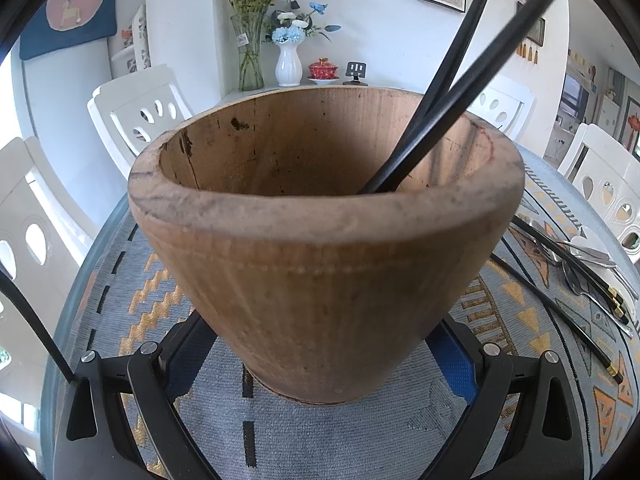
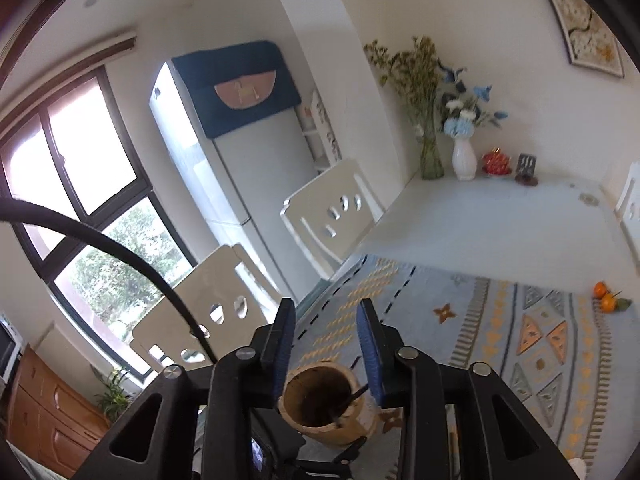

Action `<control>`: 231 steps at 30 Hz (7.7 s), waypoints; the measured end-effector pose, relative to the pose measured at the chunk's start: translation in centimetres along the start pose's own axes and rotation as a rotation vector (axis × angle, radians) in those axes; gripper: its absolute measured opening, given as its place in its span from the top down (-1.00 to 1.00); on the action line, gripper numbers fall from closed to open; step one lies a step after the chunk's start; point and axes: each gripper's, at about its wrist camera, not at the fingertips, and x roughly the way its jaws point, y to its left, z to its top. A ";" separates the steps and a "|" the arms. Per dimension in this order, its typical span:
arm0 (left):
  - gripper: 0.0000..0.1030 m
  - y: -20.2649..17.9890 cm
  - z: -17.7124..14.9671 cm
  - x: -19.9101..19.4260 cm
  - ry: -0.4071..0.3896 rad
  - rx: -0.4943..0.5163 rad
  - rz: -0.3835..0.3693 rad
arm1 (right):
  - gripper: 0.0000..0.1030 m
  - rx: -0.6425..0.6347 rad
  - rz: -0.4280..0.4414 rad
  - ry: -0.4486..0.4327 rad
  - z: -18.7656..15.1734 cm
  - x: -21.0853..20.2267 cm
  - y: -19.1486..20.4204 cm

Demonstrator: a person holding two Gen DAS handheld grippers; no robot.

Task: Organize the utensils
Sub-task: 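Open the right tool to release the chopstick into the cup, then grasp a third black chopstick from the pile with the right tool, then lift the chopstick and lower it into the wooden cup with the right tool, then open the right tool to release the chopstick into the cup, then move the open right tool back over the utensil pile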

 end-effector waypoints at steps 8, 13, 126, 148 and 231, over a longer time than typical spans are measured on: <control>-0.89 0.0 0.1 0.1 0.000 0.000 0.001 | 0.20 -0.035 -0.098 -0.020 -1.1 -3.7 -1.9; -0.89 0.0 0.0 0.1 0.000 0.000 0.000 | 0.20 -0.006 -0.176 0.041 -2.6 -4.3 -4.6; -0.91 0.2 -0.4 -0.2 -0.011 -0.001 0.010 | 0.91 -0.031 -0.070 -0.024 4.7 -0.4 1.1; -0.90 -0.3 -0.4 -0.5 -0.012 -0.003 0.009 | 0.91 -0.050 -0.031 0.134 1.2 4.6 1.5; -0.91 -0.4 -0.4 -0.2 -0.009 -0.008 0.003 | 0.50 0.203 -0.427 0.637 -16.6 5.3 -18.1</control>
